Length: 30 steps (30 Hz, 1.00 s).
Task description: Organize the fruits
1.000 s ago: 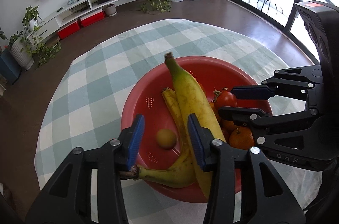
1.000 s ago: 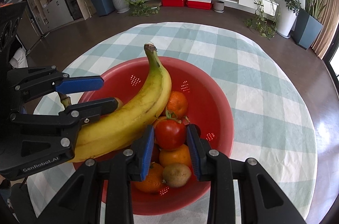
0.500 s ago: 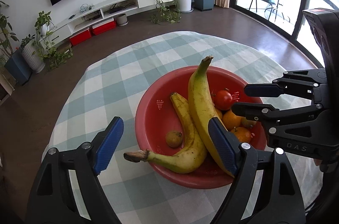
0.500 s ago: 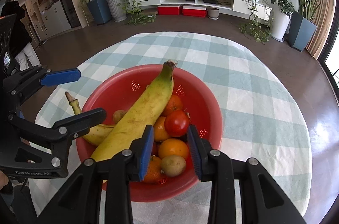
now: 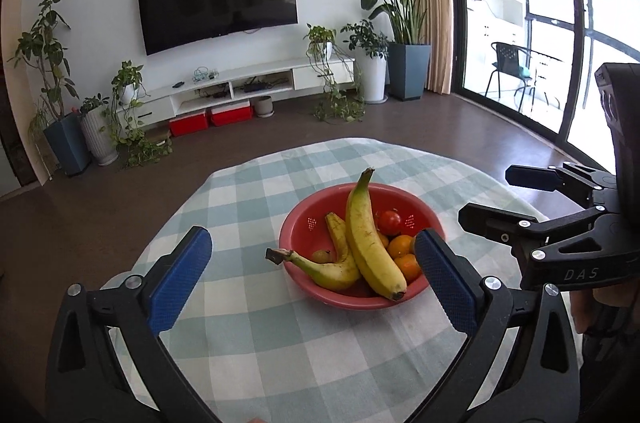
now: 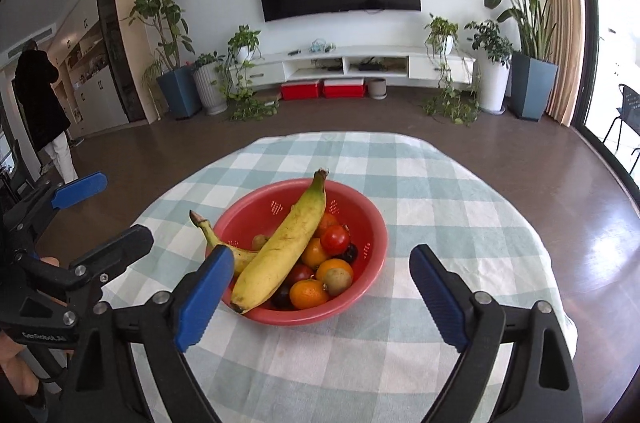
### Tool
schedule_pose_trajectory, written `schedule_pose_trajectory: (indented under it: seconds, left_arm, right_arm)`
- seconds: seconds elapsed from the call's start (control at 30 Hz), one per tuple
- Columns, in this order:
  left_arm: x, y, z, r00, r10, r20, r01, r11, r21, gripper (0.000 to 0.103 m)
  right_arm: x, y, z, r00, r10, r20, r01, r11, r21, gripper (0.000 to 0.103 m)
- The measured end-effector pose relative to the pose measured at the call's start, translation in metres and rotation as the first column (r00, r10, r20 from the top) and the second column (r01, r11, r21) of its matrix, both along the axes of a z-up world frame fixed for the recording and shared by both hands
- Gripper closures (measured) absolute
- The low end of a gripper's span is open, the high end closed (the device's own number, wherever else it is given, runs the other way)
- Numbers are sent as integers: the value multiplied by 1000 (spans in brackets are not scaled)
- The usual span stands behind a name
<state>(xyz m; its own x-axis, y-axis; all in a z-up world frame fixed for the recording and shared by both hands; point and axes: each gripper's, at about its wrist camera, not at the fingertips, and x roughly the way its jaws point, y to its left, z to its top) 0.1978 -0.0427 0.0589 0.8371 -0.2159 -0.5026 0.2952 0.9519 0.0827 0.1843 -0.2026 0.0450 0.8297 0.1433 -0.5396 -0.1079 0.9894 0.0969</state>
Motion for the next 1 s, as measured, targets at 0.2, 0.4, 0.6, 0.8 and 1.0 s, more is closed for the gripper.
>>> schedule_pose_trajectory:
  seconds: [0.2, 0.4, 0.6, 0.8, 1.0]
  left_arm:
    - [-88, -2, 41, 965, 143, 221, -140, 990, -31, 0]
    - [-115, -3, 58, 964, 166, 206, -159, 986, -52, 0]
    - [-124, -3, 51, 976, 188, 113, -182, 981, -69, 0]
    - [-129, -7, 28, 978, 207, 8, -206, 976, -63, 0]
    - [-130, -13, 5, 976, 207, -63, -210, 977, -46, 0]
  right_arm:
    - [-70, 3, 39, 939, -77, 334, 89, 996, -21, 0]
    - [-102, -3, 68, 923, -102, 372, 103, 995, 16, 0]
    - [-128, -10, 64, 945, -127, 300, 119, 992, 46, 0]
    - [-143, -16, 39, 966, -197, 166, 196, 980, 28, 0]
    - [-144, -20, 20, 972, -226, 63, 227, 974, -1, 0]
